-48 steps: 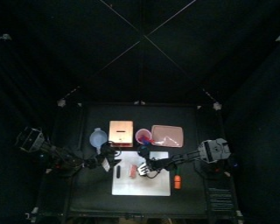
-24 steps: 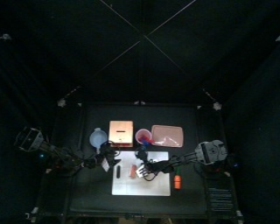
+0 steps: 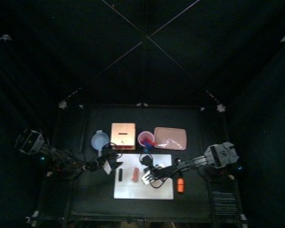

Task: Put sushi roll on plate

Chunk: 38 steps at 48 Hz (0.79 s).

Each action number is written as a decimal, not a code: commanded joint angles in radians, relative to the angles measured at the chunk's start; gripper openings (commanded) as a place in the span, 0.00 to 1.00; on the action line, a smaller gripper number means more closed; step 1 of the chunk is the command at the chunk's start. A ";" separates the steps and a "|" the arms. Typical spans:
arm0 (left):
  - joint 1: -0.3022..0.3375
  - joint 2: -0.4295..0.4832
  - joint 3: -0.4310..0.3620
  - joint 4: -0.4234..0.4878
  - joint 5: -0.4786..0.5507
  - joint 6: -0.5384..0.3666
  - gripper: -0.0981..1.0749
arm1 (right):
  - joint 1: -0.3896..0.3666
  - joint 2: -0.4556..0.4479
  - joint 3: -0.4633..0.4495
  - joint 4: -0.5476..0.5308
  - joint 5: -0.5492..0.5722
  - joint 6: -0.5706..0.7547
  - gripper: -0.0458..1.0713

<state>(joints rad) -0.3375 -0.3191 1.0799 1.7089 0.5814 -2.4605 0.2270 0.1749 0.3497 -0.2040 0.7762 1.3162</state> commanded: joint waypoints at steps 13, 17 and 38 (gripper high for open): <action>0.008 -0.006 -0.014 0.000 0.003 0.000 0.86 | -0.003 -0.295 0.135 -0.055 0.071 0.014 0.62; 0.011 -0.006 -0.015 0.000 0.003 0.000 0.86 | -0.028 -0.370 0.189 -0.080 0.080 0.014 0.62; 0.021 -0.006 -0.012 0.000 0.003 0.002 0.86 | -0.379 -0.518 0.440 -0.183 -0.137 0.003 0.62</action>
<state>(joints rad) -0.3191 -0.3191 1.0799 1.7058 0.5814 -2.4605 -0.0951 -0.3283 0.7793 -0.3636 0.7164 1.3192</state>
